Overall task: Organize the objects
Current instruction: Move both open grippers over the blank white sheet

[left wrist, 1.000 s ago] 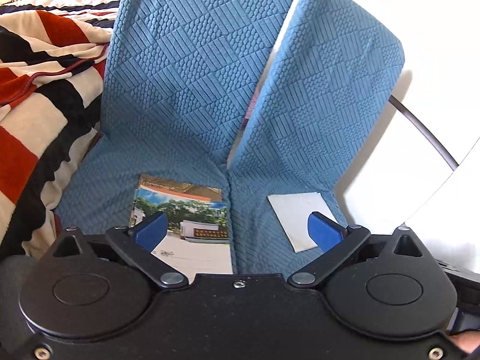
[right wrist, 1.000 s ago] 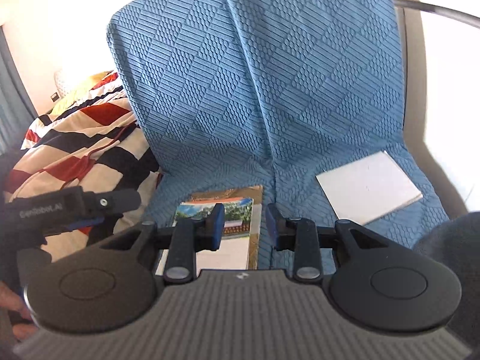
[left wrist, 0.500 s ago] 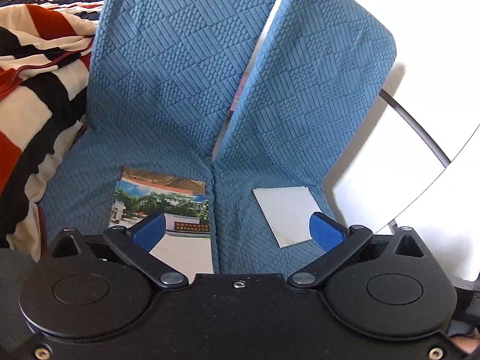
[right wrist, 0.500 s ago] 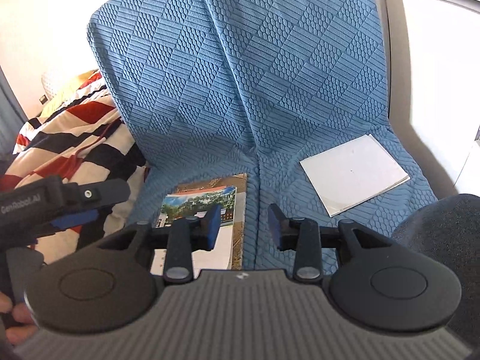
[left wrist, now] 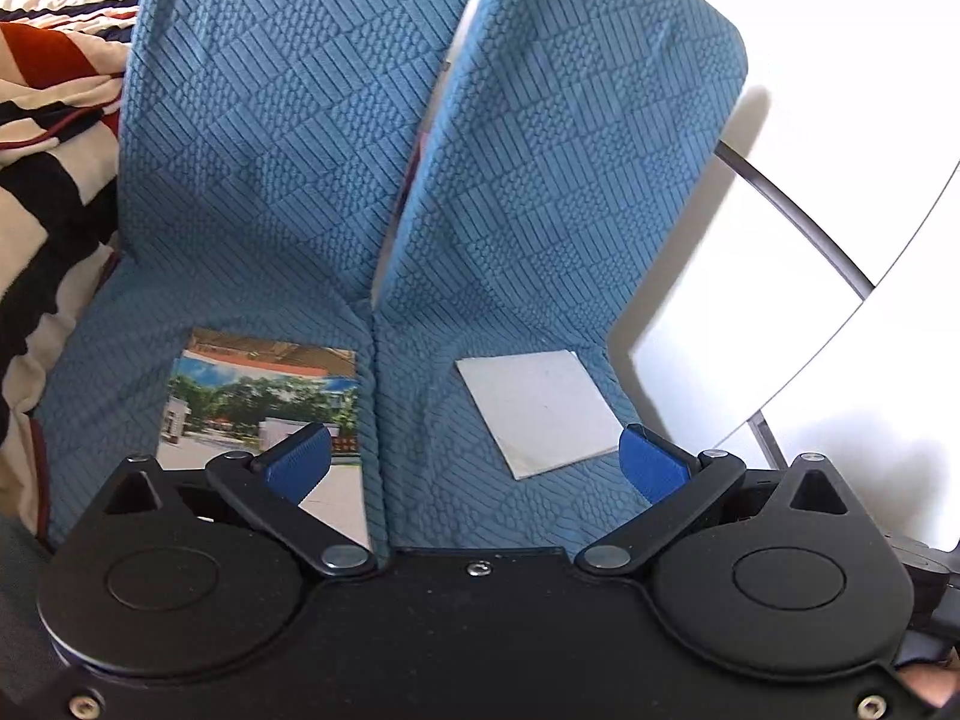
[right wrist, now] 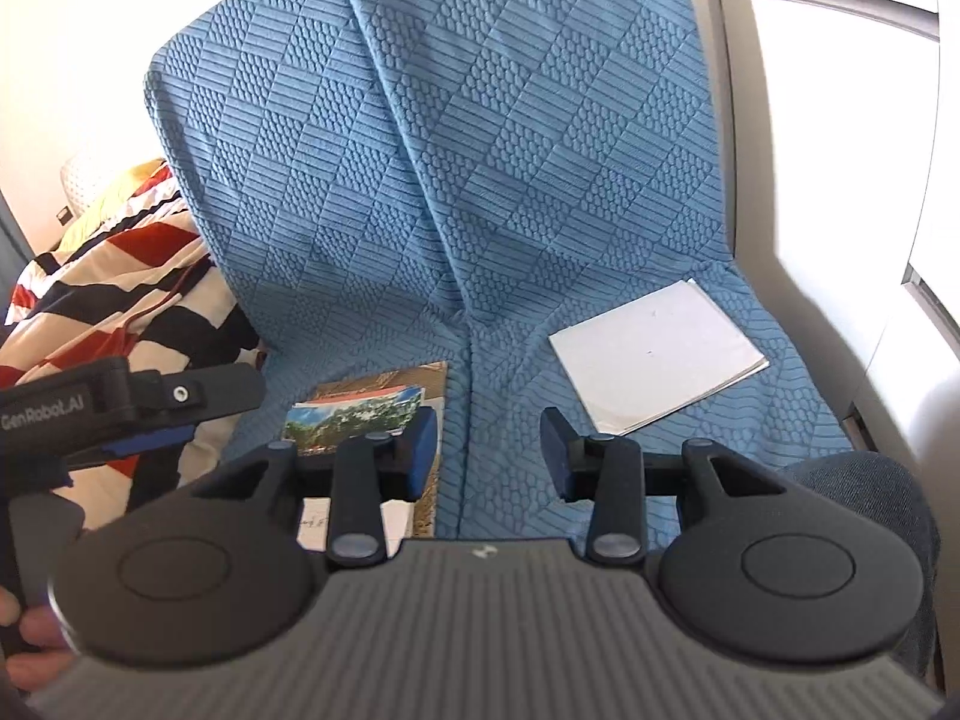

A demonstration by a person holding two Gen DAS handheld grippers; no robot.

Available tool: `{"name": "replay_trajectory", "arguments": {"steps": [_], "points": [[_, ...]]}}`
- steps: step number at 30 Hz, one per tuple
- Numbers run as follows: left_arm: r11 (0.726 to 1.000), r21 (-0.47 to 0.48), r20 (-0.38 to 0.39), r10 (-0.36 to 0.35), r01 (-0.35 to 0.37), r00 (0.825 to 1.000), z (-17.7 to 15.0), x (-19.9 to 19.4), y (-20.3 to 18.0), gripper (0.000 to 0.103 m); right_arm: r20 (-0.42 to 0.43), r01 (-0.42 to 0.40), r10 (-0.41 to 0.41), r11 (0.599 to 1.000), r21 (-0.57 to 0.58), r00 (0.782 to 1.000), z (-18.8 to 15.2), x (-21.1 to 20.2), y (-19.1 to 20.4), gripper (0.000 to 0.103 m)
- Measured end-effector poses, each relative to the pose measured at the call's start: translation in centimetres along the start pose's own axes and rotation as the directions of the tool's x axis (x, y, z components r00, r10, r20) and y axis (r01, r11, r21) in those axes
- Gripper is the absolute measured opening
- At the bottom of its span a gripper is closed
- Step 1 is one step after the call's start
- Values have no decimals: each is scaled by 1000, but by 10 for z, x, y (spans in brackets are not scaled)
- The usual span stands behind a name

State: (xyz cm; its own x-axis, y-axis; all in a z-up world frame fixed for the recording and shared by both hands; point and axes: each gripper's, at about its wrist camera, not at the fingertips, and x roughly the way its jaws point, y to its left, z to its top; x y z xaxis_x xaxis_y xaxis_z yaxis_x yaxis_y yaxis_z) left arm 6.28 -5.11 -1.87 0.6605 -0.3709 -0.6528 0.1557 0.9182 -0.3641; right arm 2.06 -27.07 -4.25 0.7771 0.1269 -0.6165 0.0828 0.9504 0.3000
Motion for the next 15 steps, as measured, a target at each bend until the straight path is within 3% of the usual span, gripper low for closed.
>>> {"name": "replay_trajectory", "arguments": {"steps": [5, 15], "points": [[1000, 15, -9, -14, 14, 1000, -2, 10, -13, 102, 15, 24, -25, 999, 22, 1000, 0, -2, -17, 48], [999, 41, -37, -29, 31, 999, -8, 26, -35, 102, 29, 69, -70, 996, 50, 997, 0, -9, -49, 48]]}}
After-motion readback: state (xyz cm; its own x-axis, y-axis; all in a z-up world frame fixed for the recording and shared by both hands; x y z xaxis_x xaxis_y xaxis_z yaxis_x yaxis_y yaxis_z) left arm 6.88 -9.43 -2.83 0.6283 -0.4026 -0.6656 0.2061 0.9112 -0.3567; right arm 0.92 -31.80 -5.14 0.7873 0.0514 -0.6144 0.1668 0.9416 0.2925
